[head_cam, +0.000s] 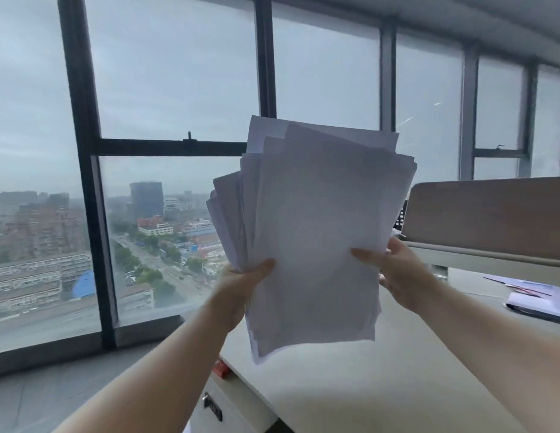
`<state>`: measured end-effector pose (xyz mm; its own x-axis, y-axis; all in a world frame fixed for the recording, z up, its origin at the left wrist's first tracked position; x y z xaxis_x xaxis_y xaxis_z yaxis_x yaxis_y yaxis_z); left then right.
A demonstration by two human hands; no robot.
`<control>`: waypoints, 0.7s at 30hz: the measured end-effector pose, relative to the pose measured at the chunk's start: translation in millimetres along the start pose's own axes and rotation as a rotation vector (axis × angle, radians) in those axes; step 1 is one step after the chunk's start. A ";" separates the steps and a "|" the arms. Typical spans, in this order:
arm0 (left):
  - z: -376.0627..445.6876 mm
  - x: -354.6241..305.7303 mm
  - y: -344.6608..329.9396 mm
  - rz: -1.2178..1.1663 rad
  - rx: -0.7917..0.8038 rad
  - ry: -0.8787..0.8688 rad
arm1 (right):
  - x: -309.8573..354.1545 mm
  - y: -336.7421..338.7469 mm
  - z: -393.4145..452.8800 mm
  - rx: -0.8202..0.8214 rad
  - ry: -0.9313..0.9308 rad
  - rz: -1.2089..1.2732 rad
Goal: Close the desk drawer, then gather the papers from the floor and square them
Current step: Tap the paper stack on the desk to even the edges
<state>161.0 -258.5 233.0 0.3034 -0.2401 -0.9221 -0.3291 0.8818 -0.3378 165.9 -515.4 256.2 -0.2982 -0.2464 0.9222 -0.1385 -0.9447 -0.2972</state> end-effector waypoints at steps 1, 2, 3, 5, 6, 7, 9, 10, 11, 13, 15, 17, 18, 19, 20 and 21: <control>-0.7 6.8 -8.1 -0.004 0.000 0.004 | -0.7 8.3 1.1 -0.012 0.003 -0.008; -1.7 13.0 -15.8 -0.010 0.004 0.009 | -1.9 16.3 2.8 -0.026 0.010 -0.021; -2.7 18.6 -22.4 -0.014 0.010 0.016 | -2.9 23.2 3.7 -0.044 0.017 -0.038; -4.0 28.7 -34.2 -0.014 0.022 0.040 | -4.3 35.2 5.6 -0.085 0.024 -0.071; -4.4 33.1 -38.9 -0.013 0.026 0.052 | -5.3 40.1 7.0 -0.099 0.025 -0.088; -4.6 37.3 -42.6 -0.010 0.029 0.064 | -6.3 44.7 8.4 -0.112 0.024 -0.102; -6.6 43.3 -47.9 0.005 0.033 0.070 | -9.0 52.2 10.9 -0.132 0.021 -0.129; -7.9 45.4 -49.6 0.008 0.031 0.062 | -10.3 55.1 11.2 -0.132 0.020 -0.140; -8.9 47.3 -51.3 0.008 0.025 0.054 | -12.1 57.6 11.6 -0.130 0.018 -0.147; -10.6 49.8 -55.4 0.004 0.009 0.044 | -15.9 61.3 11.7 -0.132 0.011 -0.136; -12.3 50.9 -59.8 0.002 0.002 0.049 | -17.7 63.7 11.8 -0.152 0.019 -0.120; -13.9 49.1 -63.3 0.014 0.012 0.040 | -17.6 66.2 13.1 -0.173 0.034 -0.117; -14.0 46.9 -64.3 0.020 0.021 0.020 | -16.9 67.8 14.2 -0.188 0.042 -0.122; -13.1 44.5 -64.6 0.022 0.029 -0.009 | -15.7 69.1 14.8 -0.199 0.049 -0.129; -12.0 40.7 -64.6 0.021 0.035 -0.040 | -14.2 70.5 15.6 -0.203 0.053 -0.133; -10.5 37.1 -64.3 0.018 0.043 -0.069 | -12.3 71.0 15.7 -0.202 0.055 -0.135</control>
<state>184.1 -328.4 218.5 0.3589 -0.1974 -0.9123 -0.2968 0.9025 -0.3120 174.6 -582.8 227.7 -0.3140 -0.1039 0.9437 -0.3650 -0.9044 -0.2210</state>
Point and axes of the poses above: each hand's wrist, its own z-axis towards the middle knuckle, its own y-axis out of the back of the hand, x = y × z, the point moved 2 cm from there along z, towards the middle knuckle, and after that the axes turned 15 degrees about -x, right-handed, at the moved point
